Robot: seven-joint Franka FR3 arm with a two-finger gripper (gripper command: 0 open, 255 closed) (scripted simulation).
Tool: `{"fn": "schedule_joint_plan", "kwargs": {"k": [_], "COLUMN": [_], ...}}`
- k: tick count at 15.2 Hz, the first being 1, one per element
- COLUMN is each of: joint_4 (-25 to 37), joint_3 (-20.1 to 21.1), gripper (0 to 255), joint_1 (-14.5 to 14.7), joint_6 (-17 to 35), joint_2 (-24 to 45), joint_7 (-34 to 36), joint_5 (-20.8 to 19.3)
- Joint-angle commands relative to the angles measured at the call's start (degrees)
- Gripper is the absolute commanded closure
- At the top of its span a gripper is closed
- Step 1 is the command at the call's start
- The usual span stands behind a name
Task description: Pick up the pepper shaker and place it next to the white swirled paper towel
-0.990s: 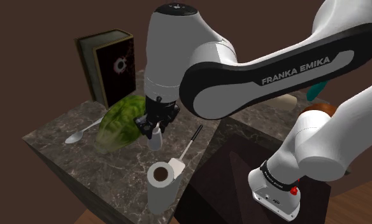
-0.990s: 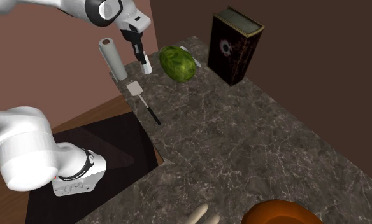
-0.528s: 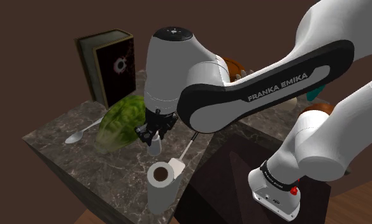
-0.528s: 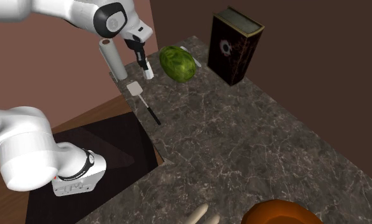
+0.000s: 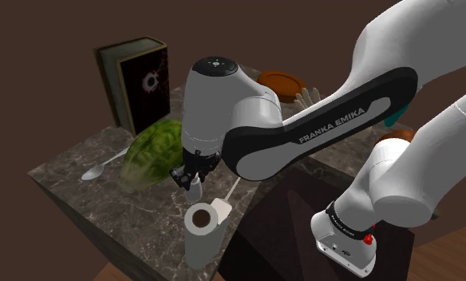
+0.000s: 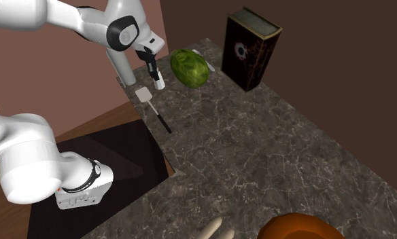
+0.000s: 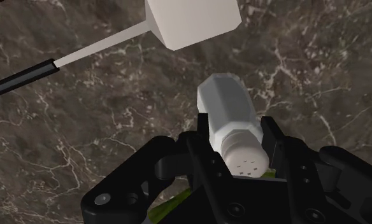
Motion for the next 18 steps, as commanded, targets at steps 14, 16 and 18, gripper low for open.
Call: {"fn": "schedule_joint_plan", "kwargs": {"k": [14,16,18], "joint_4": [2.1,2.7,2.7], "joint_3": [-0.7,-1.0,-1.0], "gripper": [0,0,0], "joint_1": [0.5,0.6,0.6], "joint_6": [-6.0,-7.6,-7.6], "joint_2": [-4.4,-5.4,-5.4], "joint_7": [-1.8,-2.1,-2.1], "joint_5": [2.3,2.8,2.8]}}
